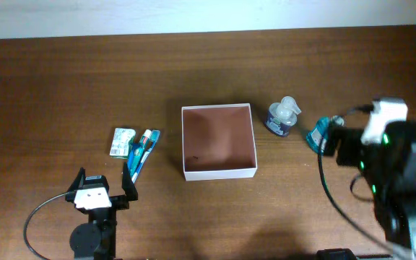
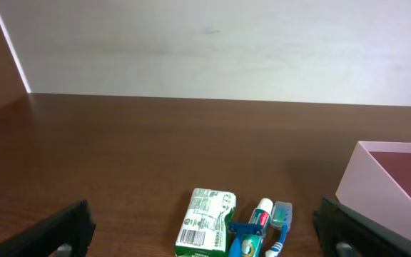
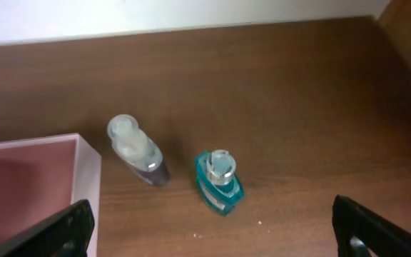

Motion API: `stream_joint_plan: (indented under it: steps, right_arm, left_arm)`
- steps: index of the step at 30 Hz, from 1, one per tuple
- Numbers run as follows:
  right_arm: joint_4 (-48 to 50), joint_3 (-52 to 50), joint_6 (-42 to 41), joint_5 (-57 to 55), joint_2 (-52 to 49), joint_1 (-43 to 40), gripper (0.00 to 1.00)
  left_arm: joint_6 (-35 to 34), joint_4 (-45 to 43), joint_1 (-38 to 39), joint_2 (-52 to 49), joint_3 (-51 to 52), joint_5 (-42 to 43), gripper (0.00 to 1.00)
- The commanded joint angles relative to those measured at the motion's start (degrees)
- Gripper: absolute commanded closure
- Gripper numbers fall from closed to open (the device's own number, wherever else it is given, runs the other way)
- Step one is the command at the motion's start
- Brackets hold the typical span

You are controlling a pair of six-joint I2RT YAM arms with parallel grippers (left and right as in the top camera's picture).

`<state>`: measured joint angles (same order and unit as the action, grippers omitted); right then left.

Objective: Pack container
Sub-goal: 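Move the right gripper over the blue Listerine bottle and grasp its neck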

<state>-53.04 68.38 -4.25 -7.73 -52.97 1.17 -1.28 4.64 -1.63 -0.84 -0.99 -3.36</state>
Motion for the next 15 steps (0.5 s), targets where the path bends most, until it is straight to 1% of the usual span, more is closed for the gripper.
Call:
stream_joint_plan:
  steps: [1,6,9,11,12,15]
  right_arm:
    - [-1.38,3.1,1.6,-1.18,-3.76,0.33,0.02]
    - [-2.27,3.1,9.92,-3.45,-7.37,0.24,0.02]
    - [-2.82,3.1,9.88,-2.69,-9.75,0.26,0.01]
    - [-3.89,3.17,10.36,0.74,-11.8,-0.5,0.01]
    - [-4.87,3.45,11.34,3.56,-13.35,-1.7,0.01]
    - [-8.59,5.9,11.37,6.84,-17.84,-5.6,0.04]
  left_arm:
    - [0.7,-0.13,-0.02,0.5,0.44,0.61,0.01]
    - [0.7,-0.13,-0.04,0.5,0.44,0.61,0.01]
    - [0.7,-0.13,-0.04,0.5,0.44,0.61,0.01]
    - [0.7,-0.13,-0.04,0.5,0.44,0.61,0.01]
    - [0.7,-0.13,-0.04,0.5,0.44,0.61,0.01]
    - [0.7,-0.13,-0.04,0.5,0.44,0.61,0.01]
